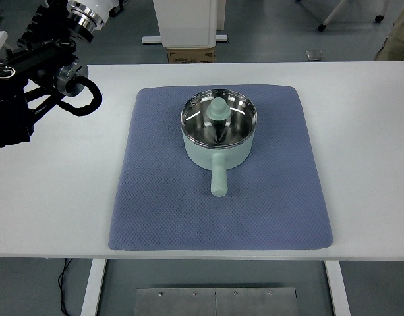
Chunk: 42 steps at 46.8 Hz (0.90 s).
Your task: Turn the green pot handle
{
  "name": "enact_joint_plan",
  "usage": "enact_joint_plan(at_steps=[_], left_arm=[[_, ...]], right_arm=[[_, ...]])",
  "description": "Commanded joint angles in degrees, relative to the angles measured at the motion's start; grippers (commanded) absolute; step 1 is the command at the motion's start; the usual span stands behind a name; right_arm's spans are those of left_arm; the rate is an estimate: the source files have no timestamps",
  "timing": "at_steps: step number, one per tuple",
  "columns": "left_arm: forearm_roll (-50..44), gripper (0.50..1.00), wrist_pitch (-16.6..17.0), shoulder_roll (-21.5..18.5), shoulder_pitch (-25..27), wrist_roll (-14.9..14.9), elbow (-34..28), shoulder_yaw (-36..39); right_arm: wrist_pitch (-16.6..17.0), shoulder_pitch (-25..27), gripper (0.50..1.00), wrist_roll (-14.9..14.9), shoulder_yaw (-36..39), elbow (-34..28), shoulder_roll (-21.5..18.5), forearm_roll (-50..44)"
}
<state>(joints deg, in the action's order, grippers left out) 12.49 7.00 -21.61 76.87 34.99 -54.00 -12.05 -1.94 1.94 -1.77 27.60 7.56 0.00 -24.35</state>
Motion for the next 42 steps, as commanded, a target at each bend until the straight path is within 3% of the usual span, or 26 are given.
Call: enact_joint_plan(at_steps=[1, 10, 20, 37, 42], left_arm=[[1.7, 1.000, -0.1, 0.0, 0.8, 0.0, -2.0, 0.1], [7.8, 1.000, -0.1, -0.6, 1.8, 0.0, -6.1, 0.6], [12.6, 1.000, -3.1, -1.6, 5.7, 0.0, -8.8, 7.0], [12.5, 1.000, -15.2, -4.6, 16.9, 0.0, -16.0, 21.5], [11.9, 1.000, -16.8, -4.6, 19.5, 0.0, -16.0, 25.5]], right_arm=[[0.0, 0.0, 1.000, 0.0, 0.0, 0.0, 0.0, 0.0], [0.0, 0.0, 1.000, 0.0, 0.0, 0.0, 0.0, 0.0], [0.0, 0.0, 1.000, 0.0, 0.0, 0.0, 0.0, 0.0], [0.0, 0.0, 1.000, 0.0, 0.0, 0.0, 0.0, 0.0], [0.0, 0.0, 1.000, 0.0, 0.0, 0.0, 0.0, 0.0]])
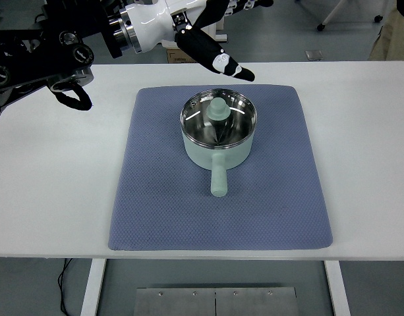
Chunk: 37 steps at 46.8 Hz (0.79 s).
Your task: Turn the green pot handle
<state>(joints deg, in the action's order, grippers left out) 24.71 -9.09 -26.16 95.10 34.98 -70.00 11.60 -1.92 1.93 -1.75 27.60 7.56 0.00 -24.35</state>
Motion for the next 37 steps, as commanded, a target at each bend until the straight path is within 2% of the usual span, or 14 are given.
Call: enact_joint_plan(at_steps=[1, 17, 22, 25, 37], left_arm=[[-0.3, 1.000, -0.7, 0.0, 1.6, 0.0, -0.1, 2.4], [-0.4, 1.000, -0.9, -0.6, 2.3, 0.0, -0.1, 5.4], [0.9, 1.000, -3.9, -0.6, 2.5, 0.0, -0.1, 6.1], [3.0, 1.000, -5.8, -0.5, 3.6, 0.0, -0.1, 6.9], [11.8, 1.000, -5.9, 0.9, 5.4, 0.0, -0.1, 9.3]], right_arm=[[0.0, 0.0, 1.000, 0.0, 0.0, 0.0, 0.0, 0.0], [0.0, 0.0, 1.000, 0.0, 0.0, 0.0, 0.0, 0.0], [0.0, 0.0, 1.000, 0.0, 0.0, 0.0, 0.0, 0.0], [0.0, 0.0, 1.000, 0.0, 0.0, 0.0, 0.0, 0.0], [0.0, 0.0, 1.000, 0.0, 0.0, 0.0, 0.0, 0.0]])
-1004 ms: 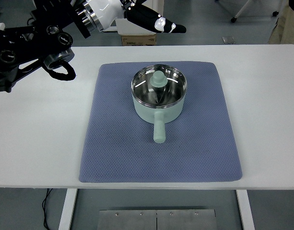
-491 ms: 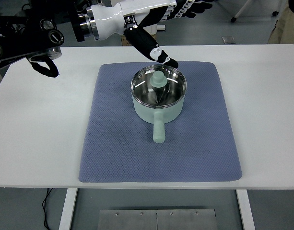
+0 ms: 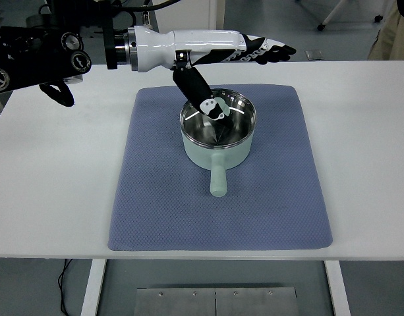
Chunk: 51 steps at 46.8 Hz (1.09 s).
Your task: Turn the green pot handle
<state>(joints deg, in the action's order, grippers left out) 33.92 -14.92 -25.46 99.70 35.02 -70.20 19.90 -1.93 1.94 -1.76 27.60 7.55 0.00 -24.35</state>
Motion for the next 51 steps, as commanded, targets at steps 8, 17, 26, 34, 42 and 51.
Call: enact_joint_plan(at_steps=[8, 17, 26, 34, 42, 51], left_arm=[[8.7, 1.000, -0.5, 2.6, 1.9, 0.0, 0.0, 2.4], [16.4, 1.000, -0.7, 6.5, 2.4, 0.0, -0.2, 3.2], [24.5, 1.000, -0.7, 6.9, 2.8, 0.0, -1.5, 3.5], [26.4, 1.000, -0.6, 7.7, 2.8, 0.0, -1.6, 4.1], [26.7, 1.000, -0.6, 8.9, 3.1, 0.0, -1.5, 6.2], [30.3, 1.000, -0.8, 11.3, 3.1, 0.0, -1.6, 8.3]], right_arm=[[0.0, 0.0, 1.000, 0.0, 0.0, 0.0, 0.0, 0.0], [0.0, 0.0, 1.000, 0.0, 0.0, 0.0, 0.0, 0.0], [0.0, 0.0, 1.000, 0.0, 0.0, 0.0, 0.0, 0.0], [0.0, 0.0, 1.000, 0.0, 0.0, 0.0, 0.0, 0.0], [0.0, 0.0, 1.000, 0.0, 0.0, 0.0, 0.0, 0.0], [0.0, 0.0, 1.000, 0.0, 0.0, 0.0, 0.0, 0.0]])
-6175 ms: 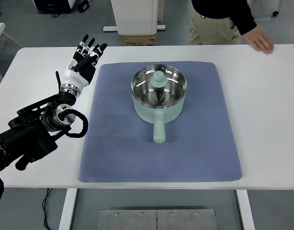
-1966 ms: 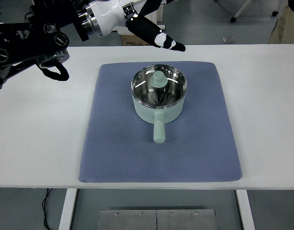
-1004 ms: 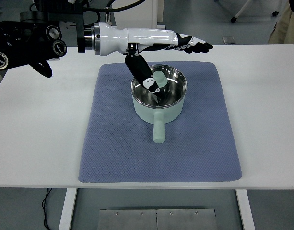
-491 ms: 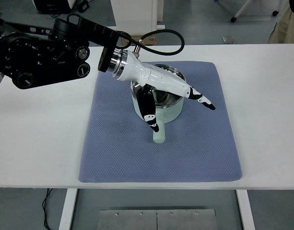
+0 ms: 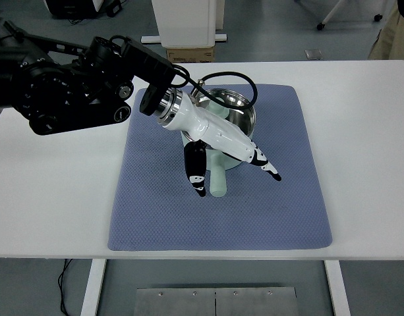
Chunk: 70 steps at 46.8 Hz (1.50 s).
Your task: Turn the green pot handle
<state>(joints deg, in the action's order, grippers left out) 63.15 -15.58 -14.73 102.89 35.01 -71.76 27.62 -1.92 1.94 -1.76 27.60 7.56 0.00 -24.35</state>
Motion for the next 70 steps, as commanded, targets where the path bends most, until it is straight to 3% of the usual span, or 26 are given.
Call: enact_joint_plan(at_steps=[1, 25, 70], left_arm=[[1.4, 1.000, -0.2, 0.8, 0.0, 0.0, 0.0, 0.9], [9.8, 1.000, -4.2, 3.7, -0.3, 0.0, 0.0, 2.2], [21.6, 1.000, -6.4, 2.9, 1.4, 0.0, -1.2, 6.0]], right_arm=[[0.0, 0.0, 1.000, 0.0, 0.0, 0.0, 0.0, 0.0], [0.0, 0.0, 1.000, 0.0, 0.0, 0.0, 0.0, 0.0], [0.0, 0.0, 1.000, 0.0, 0.0, 0.0, 0.0, 0.0]])
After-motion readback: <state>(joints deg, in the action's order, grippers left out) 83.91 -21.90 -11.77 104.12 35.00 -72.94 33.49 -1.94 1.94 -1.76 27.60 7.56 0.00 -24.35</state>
